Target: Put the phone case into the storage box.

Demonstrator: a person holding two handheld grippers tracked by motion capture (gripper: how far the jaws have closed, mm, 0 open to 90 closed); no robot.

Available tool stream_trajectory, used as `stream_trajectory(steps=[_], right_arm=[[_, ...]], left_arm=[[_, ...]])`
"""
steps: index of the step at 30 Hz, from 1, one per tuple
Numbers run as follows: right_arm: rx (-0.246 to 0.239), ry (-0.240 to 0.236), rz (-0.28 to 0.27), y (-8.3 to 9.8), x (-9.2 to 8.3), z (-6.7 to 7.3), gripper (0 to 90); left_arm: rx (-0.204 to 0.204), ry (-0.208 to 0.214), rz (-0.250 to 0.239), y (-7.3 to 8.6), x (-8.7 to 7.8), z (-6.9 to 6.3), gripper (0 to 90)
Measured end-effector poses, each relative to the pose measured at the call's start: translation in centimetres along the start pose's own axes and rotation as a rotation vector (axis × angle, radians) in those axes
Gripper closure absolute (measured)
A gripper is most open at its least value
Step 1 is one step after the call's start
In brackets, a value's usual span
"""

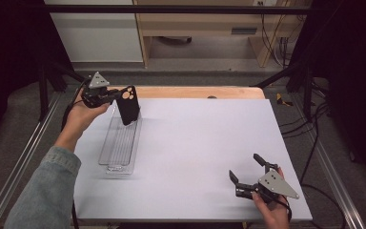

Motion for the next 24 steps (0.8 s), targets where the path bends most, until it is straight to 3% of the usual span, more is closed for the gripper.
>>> stream_trajectory(steps=[24], right_arm=[[0.002, -0.002, 0.000, 0.02, 0.00, 0.02, 2.4]], left_arm=[[0.018, -0.013, 0.017, 0.29, 0.46, 0.32, 79.5]])
Point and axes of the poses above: each handheld gripper's, and its own axes: x roughly forward along the jaws, y roughly out of its underside, z roughly to its left, the point moved 5 cm from there along x, roughly forward along the jaws, and after that the axes turned 14 degrees about -x, right-handed, at the moved point
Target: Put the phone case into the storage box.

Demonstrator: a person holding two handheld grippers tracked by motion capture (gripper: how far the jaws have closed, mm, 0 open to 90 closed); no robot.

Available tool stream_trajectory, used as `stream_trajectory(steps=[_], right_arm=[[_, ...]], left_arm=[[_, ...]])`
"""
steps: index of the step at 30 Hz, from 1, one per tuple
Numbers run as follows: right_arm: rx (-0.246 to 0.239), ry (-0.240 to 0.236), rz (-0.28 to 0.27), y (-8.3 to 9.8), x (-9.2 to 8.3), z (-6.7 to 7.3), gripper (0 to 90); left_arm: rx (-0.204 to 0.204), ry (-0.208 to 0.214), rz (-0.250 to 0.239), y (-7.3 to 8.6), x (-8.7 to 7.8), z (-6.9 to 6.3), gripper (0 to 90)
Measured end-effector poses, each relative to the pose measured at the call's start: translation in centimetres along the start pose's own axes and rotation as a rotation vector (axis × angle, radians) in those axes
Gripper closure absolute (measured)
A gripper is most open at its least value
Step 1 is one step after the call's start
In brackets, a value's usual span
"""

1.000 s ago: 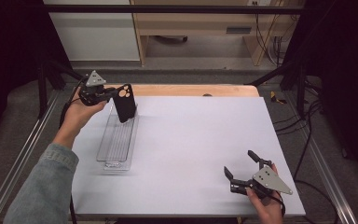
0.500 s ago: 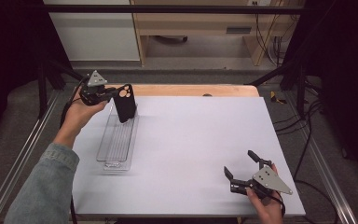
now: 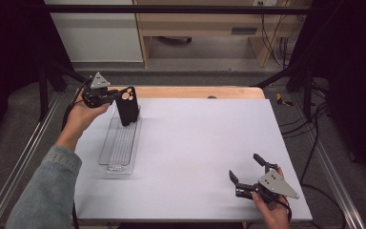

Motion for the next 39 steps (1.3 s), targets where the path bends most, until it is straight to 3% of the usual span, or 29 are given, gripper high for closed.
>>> stream_trajectory(steps=[9, 18, 26, 39], right_arm=[[-0.001, 0.000, 0.001, 0.0, 0.0, 0.0, 2.4], [0.000, -0.002, 0.001, 0.0, 0.1, 0.0, 2.4], [0.001, -0.005, 0.002, 0.1, 0.1, 0.1, 2.4], [0.005, -0.005, -0.001, 0.1, 0.1, 0.0, 2.4]], left_arm=[[0.001, -0.007, -0.004, 0.1, 0.1, 0.2, 79.3], [-0.004, -0.049, -0.006, 0.1, 0.5, 0.7, 78.2], [0.021, -0.097, -0.014, 0.0, 1.0, 0.8, 77.0], [0.003, -0.137, -0.033, -0.2, 1.7, 1.1, 70.7]])
Point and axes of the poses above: each handheld gripper's, and its own axes: x roughly forward along the jaws, y roughly out of its underside, z roughly to its left, the point moved 5 cm from there along x, roughly forward along the jaws, and after that the axes turned 14 degrees about -x, right-handed, at the moved point
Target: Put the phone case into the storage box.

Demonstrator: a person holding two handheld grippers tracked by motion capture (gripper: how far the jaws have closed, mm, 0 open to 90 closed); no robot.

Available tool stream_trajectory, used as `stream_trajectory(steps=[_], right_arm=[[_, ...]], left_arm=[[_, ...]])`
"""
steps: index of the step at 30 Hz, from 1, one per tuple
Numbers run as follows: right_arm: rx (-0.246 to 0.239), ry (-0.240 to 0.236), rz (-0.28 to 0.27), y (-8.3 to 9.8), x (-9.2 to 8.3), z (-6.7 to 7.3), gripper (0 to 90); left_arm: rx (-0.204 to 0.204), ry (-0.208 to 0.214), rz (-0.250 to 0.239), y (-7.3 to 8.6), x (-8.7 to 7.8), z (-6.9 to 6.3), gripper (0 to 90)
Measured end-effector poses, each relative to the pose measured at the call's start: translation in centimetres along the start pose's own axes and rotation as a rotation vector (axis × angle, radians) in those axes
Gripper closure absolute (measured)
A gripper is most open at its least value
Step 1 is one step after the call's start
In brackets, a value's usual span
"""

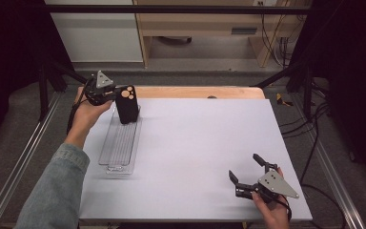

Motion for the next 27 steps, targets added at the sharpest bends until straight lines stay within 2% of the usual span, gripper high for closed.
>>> stream_trajectory(steps=[5, 10, 22, 27], right_arm=[[-0.001, -0.001, 0.001, 0.0, 0.0, 0.0, 2.4], [-0.002, -0.001, 0.000, 0.0, 0.0, 0.0, 2.4], [-0.002, 0.002, -0.001, -0.1, 0.0, 0.0, 2.4], [-0.002, 0.002, 0.000, -0.1, 0.0, 0.0, 2.4]], left_arm=[[-0.031, -0.021, -0.035, -0.4, -0.1, 0.0, 49.3], [-0.066, -0.027, -0.060, -0.6, -0.7, -0.2, 38.8], [-0.106, 0.001, -0.056, -0.6, -1.5, -1.1, 29.6], [-0.135, 0.017, -0.053, -0.6, -1.5, -1.4, 23.8]])
Point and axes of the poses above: each handheld gripper's, and its own axes: x roughly forward along the jaws, y roughly out of its underside, z roughly to its left, the point moved 5 cm from there along x, roughly forward along the jaws, and after that the axes turned 14 degrees about -x, right-handed, at the moved point
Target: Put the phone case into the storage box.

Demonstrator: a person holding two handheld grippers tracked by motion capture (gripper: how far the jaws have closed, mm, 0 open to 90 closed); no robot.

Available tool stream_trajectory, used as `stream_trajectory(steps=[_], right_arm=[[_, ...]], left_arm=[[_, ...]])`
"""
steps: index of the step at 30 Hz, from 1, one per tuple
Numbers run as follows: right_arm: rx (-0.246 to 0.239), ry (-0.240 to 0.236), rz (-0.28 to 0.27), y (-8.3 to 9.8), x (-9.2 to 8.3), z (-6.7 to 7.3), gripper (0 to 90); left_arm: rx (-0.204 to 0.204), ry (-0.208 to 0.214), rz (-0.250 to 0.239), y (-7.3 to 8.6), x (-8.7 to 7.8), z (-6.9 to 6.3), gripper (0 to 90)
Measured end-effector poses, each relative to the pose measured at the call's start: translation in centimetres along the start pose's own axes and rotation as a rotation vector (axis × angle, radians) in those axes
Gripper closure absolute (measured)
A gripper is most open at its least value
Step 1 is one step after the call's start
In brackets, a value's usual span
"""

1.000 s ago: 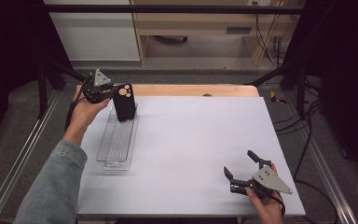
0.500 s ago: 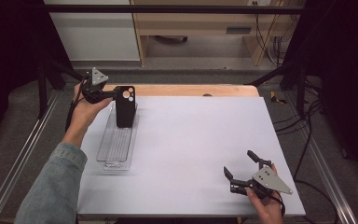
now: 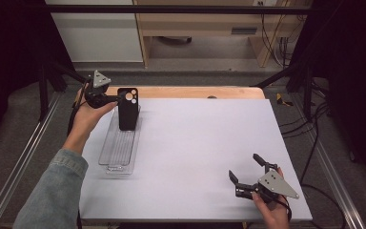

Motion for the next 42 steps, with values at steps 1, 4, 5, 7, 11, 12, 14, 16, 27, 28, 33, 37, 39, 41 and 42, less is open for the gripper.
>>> stream_trajectory(steps=[1, 4, 5, 7, 11, 12, 14, 16, 27, 28, 33, 37, 39, 41, 42], right_arm=[[0.000, 0.000, 0.000, 0.0, 0.0, 0.0, 2.4], [-0.001, 0.001, 0.000, 0.0, 0.0, 0.0, 2.4], [-0.001, 0.000, 0.000, 0.0, 0.0, 0.0, 2.4], [-0.001, 0.002, 0.001, 0.0, 0.0, 0.0, 2.4], [-0.001, 0.001, 0.001, 0.0, 0.0, 0.0, 2.4], [-0.001, 0.001, 0.001, 0.0, 0.0, 0.0, 2.4], [-0.001, 0.002, 0.001, 0.0, 0.0, 0.0, 2.4], [0.000, 0.002, 0.002, 0.0, 0.0, 0.0, 2.4], [0.002, 0.002, 0.003, 0.1, 0.1, 0.0, 2.3], [0.002, 0.002, 0.004, 0.1, 0.1, 0.0, 2.3], [0.003, 0.002, 0.004, 0.1, 0.1, 0.0, 2.3], [0.003, 0.003, 0.003, 0.1, 0.1, 0.0, 2.2], [0.003, 0.003, 0.003, 0.0, 0.1, 0.0, 2.2], [0.003, 0.003, 0.003, 0.0, 0.1, 0.0, 2.2], [0.003, 0.003, 0.003, 0.0, 0.1, 0.0, 2.2]], left_arm=[[-0.006, 0.002, 0.002, 0.0, 0.0, 0.0, 23.0], [-0.020, 0.008, 0.006, 0.1, 0.0, -0.2, 19.4], [-0.017, 0.008, 0.001, 0.1, 0.0, -0.2, 18.5], [-0.026, 0.014, 0.002, 0.2, 0.0, -0.3, 16.9], [-0.037, 0.021, 0.007, 0.4, 0.0, -0.4, 14.4], [-0.048, 0.024, 0.014, 0.4, -0.1, -0.4, 13.5], [-0.054, 0.029, 0.012, 0.4, -0.1, -0.5, 12.7], [-0.057, 0.035, 0.009, 0.4, -0.2, -0.6, 11.5], [-0.074, 0.049, 0.014, 0.8, -0.1, -0.5, 7.6], [-0.075, 0.049, 0.014, 0.8, -0.1, -0.5, 7.5], [-0.077, 0.050, 0.012, 0.8, 0.0, -0.6, 7.0], [-0.075, 0.053, 0.012, 0.8, 0.0, -0.8, 6.6], [-0.079, 0.055, 0.009, 0.8, 0.0, -0.9, 6.4], [-0.079, 0.058, 0.009, 0.7, 0.1, -1.0, 6.2], [-0.079, 0.060, 0.009, 0.7, 0.1, -1.1, 6.2]])
Point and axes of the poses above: each handheld gripper's, and its own axes: x roughly forward along the jaws, y roughly out of its underside, z roughly to its left, the point moved 5 cm from there along x, roughly forward along the jaws, and after that the axes turned 14 degrees about -x, right-handed, at the moved point
